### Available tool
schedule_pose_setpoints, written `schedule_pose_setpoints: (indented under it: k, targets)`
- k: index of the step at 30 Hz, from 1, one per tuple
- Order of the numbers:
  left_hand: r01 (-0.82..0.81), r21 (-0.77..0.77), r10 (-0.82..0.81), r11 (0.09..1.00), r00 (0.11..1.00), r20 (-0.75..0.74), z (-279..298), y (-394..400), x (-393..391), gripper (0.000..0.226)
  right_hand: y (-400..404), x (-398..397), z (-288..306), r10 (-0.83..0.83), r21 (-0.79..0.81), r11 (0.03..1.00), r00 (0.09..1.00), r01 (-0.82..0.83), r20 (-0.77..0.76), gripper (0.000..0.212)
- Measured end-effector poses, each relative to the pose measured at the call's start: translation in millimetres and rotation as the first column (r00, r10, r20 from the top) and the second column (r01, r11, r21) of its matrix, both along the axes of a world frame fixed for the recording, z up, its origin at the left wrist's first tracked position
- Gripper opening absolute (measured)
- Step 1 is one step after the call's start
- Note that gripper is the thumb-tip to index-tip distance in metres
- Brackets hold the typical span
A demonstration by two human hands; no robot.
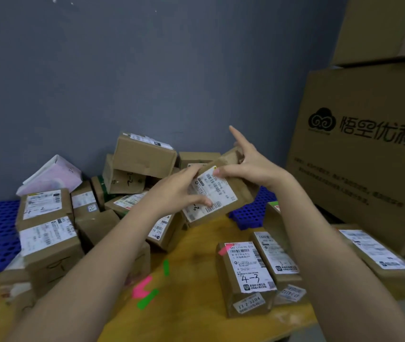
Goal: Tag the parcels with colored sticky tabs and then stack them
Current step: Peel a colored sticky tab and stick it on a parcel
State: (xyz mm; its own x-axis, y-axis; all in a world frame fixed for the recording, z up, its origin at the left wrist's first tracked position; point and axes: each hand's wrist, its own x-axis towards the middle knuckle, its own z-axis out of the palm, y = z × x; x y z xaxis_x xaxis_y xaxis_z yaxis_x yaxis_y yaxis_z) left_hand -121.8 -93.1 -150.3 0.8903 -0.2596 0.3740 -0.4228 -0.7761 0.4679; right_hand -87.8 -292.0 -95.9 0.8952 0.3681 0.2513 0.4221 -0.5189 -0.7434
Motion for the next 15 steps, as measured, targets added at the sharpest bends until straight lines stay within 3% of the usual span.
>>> schedule_pose_setpoints:
  k: [3, 6, 9, 13, 15]
  targets:
    - [-0.036, -0.1, 0.035, 0.994, 0.999, -0.008, -4.5, 0.5, -1.9, 0.061, 2.2, -0.7, 6.3, 0.005, 0.077, 0.997, 1.0, -0.004, -0.014, 0.106]
    - [-0.049, -0.275, 0.046, 0.96, 0.999, -0.018, -13.4, 0.5, -3.2, 0.037, -4.4, -1.0, 8.8, -0.086, 0.295, 0.953, 0.994, 0.063, 0.066, 0.084]
    - [-0.109, -0.56, 0.141, 0.821, 0.99, 0.015, -18.8, -6.5, 2.6, 0.009, -2.9, -3.4, -6.2, -0.199, 0.414, 0.906, 0.952, 0.088, 0.233, 0.064]
    - [-0.253, -0.63, 0.244, 0.734, 0.964, -0.104, -33.5, -27.1, 15.5, 0.012, 22.0, -0.8, -61.7, -0.222, 0.537, 0.826, 0.974, 0.172, 0.031, 0.052]
    - [-0.301, -0.645, 0.265, 0.703, 0.952, -0.156, -43.9, -32.6, 18.0, 0.012, 27.0, 4.3, -70.2, -0.26, 0.648, 0.717, 0.961, 0.258, -0.096, 0.046]
